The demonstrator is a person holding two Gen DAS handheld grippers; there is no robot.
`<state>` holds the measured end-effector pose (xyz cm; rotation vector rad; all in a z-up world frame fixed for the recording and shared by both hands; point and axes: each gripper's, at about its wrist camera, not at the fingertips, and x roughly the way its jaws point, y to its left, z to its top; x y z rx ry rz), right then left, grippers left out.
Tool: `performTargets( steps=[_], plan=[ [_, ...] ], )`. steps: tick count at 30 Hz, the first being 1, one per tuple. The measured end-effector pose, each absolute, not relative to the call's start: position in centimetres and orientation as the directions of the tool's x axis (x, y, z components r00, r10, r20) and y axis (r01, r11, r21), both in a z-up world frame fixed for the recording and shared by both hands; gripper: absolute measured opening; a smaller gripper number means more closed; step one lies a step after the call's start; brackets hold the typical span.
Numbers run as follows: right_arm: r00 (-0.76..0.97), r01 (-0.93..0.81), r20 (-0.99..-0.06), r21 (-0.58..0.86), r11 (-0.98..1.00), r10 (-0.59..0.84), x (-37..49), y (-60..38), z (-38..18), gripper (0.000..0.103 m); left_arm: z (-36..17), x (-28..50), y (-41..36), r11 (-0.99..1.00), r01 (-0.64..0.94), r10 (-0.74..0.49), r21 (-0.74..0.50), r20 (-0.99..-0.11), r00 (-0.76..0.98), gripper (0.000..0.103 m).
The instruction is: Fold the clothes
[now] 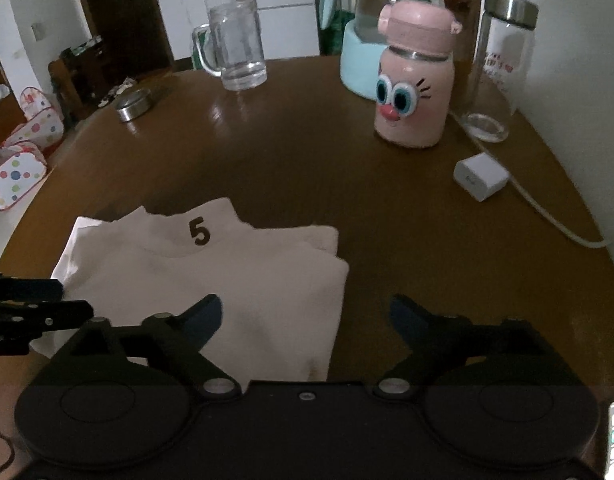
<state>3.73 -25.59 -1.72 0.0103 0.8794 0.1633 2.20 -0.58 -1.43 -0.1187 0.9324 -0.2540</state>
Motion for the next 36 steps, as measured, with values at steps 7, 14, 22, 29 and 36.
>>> performTargets(
  steps=[7, 14, 22, 29, 36],
  plan=[
    [0.645, -0.129, -0.754, 0.054, 0.99, 0.126, 3.4, -25.5, -0.9, 0.103, 0.2, 1.5, -0.1, 0.973, 0.136, -0.23, -0.187, -0.748, 0.623, 0.076],
    [0.664, -0.109, -0.741, 0.036, 0.993, 0.099, 3.2, -25.6, -0.1, 0.103, 1.7, 0.7, -0.5, 0.982, 0.141, -0.188, -0.125, -0.711, 0.677, 0.081],
    [0.696, -0.066, -0.713, 0.058, 0.996, 0.087, 2.9, -26.2, 0.7, 0.103, 2.8, 0.2, -1.2, 0.983, 0.156, -0.182, -0.1, -0.687, 0.703, 0.084],
    [0.739, -0.051, -0.668, 0.08, 0.995, 0.092, 2.2, -26.3, 2.0, 0.103, 3.6, -0.1, -0.8, 0.979, 0.16, -0.204, -0.127, -0.667, 0.717, 0.086],
    [0.739, -0.029, -0.667, 0.104, 0.994, 0.091, 2.3, -26.8, 2.2, 0.103, 4.0, -0.4, -1.4, 0.985, 0.163, -0.155, -0.051, -0.661, 0.734, 0.087]
  ],
)
